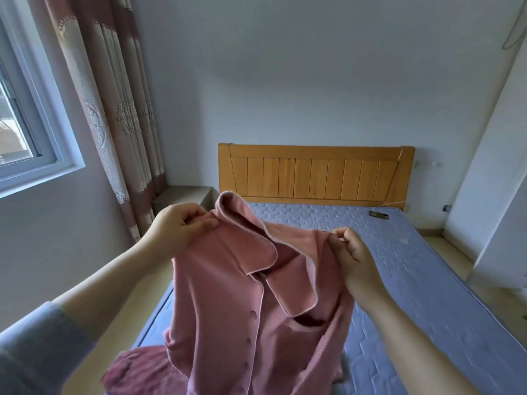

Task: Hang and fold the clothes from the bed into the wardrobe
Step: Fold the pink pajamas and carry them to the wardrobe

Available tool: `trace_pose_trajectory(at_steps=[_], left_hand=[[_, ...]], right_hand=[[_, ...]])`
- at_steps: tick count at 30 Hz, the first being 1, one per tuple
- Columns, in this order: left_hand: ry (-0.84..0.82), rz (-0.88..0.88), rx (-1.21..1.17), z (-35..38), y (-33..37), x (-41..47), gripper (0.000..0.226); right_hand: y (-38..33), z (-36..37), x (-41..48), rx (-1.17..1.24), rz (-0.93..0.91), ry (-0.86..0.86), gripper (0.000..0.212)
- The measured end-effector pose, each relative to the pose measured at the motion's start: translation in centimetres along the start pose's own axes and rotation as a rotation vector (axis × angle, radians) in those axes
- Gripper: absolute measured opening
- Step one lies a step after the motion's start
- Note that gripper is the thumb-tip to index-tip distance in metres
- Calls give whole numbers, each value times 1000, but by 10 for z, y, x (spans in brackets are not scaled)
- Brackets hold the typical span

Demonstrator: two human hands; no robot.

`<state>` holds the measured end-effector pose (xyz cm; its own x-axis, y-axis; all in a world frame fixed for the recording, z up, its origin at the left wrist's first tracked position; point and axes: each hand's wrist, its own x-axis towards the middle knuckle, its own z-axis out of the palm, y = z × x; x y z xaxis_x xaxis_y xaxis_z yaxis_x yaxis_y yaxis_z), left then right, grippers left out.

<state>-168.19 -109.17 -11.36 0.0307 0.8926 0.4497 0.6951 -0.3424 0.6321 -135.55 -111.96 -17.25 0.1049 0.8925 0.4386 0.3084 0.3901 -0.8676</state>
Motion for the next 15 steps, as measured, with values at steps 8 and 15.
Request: trace_pose_trajectory(at_steps=[8, 15], left_hand=[[-179, -12, -52, -54, 13, -101, 42], [-178, 67, -133, -105, 19, -203, 21]], right_hand=[[-59, -40, -94, -342, -195, 175, 27], [-104, -48, -195, -391, -223, 208, 37]])
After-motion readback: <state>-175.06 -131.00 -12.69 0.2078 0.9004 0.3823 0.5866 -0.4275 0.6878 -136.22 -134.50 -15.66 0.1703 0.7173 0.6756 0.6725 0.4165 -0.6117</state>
